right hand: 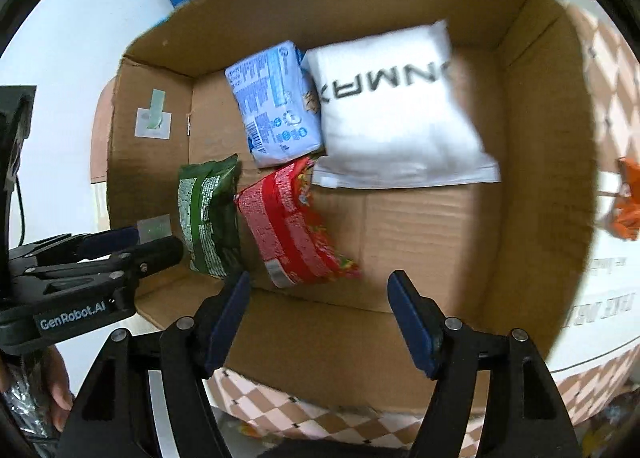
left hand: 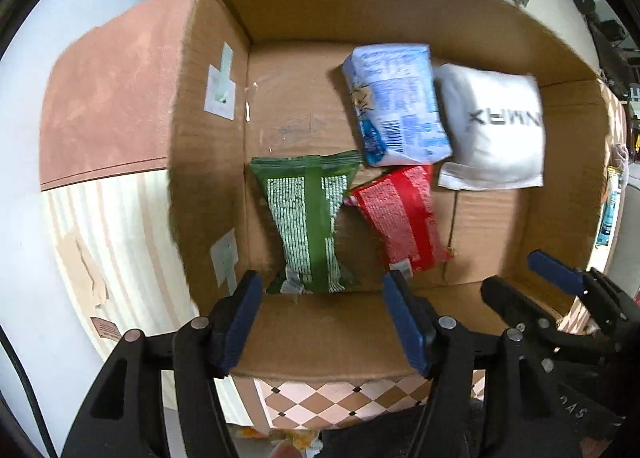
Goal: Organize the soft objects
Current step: 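Lower both snack bags into the box and open both tools, then grasp the silver sponge with the left tool while the right grasps the orange bag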
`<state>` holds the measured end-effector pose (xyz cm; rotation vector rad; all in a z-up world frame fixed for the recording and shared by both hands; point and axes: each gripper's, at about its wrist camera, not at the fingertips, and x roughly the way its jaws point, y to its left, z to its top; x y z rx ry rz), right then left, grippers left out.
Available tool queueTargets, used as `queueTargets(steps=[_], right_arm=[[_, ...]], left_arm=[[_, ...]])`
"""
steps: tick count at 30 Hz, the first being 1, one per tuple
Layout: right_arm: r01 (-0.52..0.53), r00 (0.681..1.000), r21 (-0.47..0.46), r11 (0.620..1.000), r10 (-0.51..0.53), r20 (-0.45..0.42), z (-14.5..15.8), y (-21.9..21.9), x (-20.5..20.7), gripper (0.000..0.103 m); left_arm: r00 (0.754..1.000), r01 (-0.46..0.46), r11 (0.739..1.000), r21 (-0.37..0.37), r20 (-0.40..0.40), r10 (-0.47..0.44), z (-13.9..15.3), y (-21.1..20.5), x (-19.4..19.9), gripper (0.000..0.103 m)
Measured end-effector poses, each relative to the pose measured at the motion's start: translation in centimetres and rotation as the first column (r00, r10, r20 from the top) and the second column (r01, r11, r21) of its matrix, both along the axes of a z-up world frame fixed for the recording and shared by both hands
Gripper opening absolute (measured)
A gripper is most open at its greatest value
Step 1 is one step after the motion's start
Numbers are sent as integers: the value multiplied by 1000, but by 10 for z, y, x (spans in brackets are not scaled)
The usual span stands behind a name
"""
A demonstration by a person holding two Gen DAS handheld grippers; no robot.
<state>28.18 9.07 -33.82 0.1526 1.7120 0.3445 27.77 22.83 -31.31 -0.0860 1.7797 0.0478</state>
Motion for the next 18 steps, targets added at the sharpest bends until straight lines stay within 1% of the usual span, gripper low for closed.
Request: queueTargets(steps=[1, 2, 3, 4, 6, 8, 9, 10, 11, 12, 13, 14, 18], right_arm=[[-8, 1000, -17, 1000, 8, 26, 8, -3, -4, 74], [-12, 999, -31, 999, 13, 48, 13, -7, 3, 74], [-16, 998, -41, 999, 18, 67, 19, -8, 1, 74], [-22, 995, -53, 998, 27, 92, 26, -10, -2, 74], [-30, 991, -68, 997, 39, 127, 40, -12, -6, 74], [-37, 985, -83, 996, 51, 164, 55, -19, -15, 73], [-40, 982, -87, 995, 56, 180, 58, -21, -19, 74], [-41, 979, -97, 994, 60, 197, 63, -22, -25, 74], [-42, 975, -112, 993, 65, 212, 69, -23, -30, 82], [-47, 970, -123, 991, 75, 230, 78, -28, -37, 88], [-50, 965, -133, 990, 82, 249, 86, -32, -44, 97], [-47, 961, -150, 988, 86, 264, 89, -34, -47, 100], [-29, 953, -175, 984, 79, 292, 103, -46, -61, 100]], left_arm=[[999, 0, 1000, 8, 34, 0, 9, -3, -5, 61], [998, -3, 1000, 14, 61, 3, 12, 3, -17, 61], [996, -12, 1000, 25, 92, 10, 21, 1, -22, 61], [991, -21, 999, 36, 134, 16, 31, -2, -30, 61], [982, -29, 998, 49, 186, 20, 45, -6, -42, 62], [970, -42, 997, 59, 243, 26, 63, -11, -53, 67], [963, -47, 997, 65, 270, 28, 71, -13, -59, 70], [956, -51, 996, 77, 293, 26, 77, -13, -64, 78], [947, -58, 994, 90, 320, 26, 84, -14, -69, 87], [940, -64, 993, 95, 340, 28, 88, -15, -71, 91], [933, -69, 993, 101, 359, 29, 94, -16, -76, 94], [929, -73, 992, 102, 369, 30, 97, -16, -79, 95], [919, -74, 990, 116, 394, 23, 106, -20, -89, 95]])
